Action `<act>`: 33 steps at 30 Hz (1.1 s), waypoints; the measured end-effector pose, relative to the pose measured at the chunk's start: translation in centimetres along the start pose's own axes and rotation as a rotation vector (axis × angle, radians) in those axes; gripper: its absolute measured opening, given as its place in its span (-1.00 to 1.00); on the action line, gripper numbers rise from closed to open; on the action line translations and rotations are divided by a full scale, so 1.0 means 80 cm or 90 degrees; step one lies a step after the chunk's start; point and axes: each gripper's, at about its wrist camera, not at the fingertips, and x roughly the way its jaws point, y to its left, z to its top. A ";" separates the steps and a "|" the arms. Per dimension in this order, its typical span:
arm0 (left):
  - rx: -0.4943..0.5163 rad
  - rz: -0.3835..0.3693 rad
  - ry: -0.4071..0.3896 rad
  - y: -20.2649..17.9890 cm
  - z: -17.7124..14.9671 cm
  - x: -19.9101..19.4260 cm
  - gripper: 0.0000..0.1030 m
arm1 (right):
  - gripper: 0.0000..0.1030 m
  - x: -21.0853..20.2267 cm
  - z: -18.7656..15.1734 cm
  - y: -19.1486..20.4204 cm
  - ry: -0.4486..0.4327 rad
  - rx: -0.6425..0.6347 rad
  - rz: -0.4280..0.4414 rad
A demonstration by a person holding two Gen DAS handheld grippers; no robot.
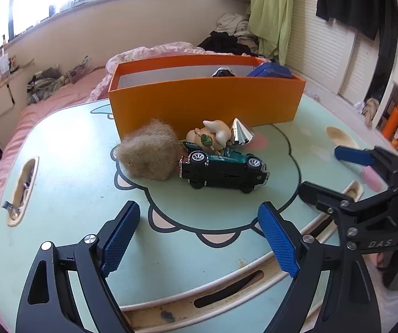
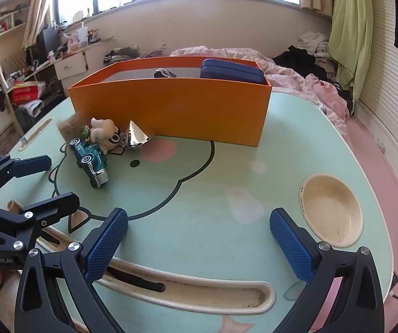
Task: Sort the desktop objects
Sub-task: 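Grasp the furry brown ball with the left gripper, then drop the brown ball into the box with the left gripper while the right drops the green toy car in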
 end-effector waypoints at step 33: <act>-0.023 -0.053 0.023 0.067 0.032 0.004 -0.14 | 0.51 0.013 0.062 0.090 0.022 -0.156 0.162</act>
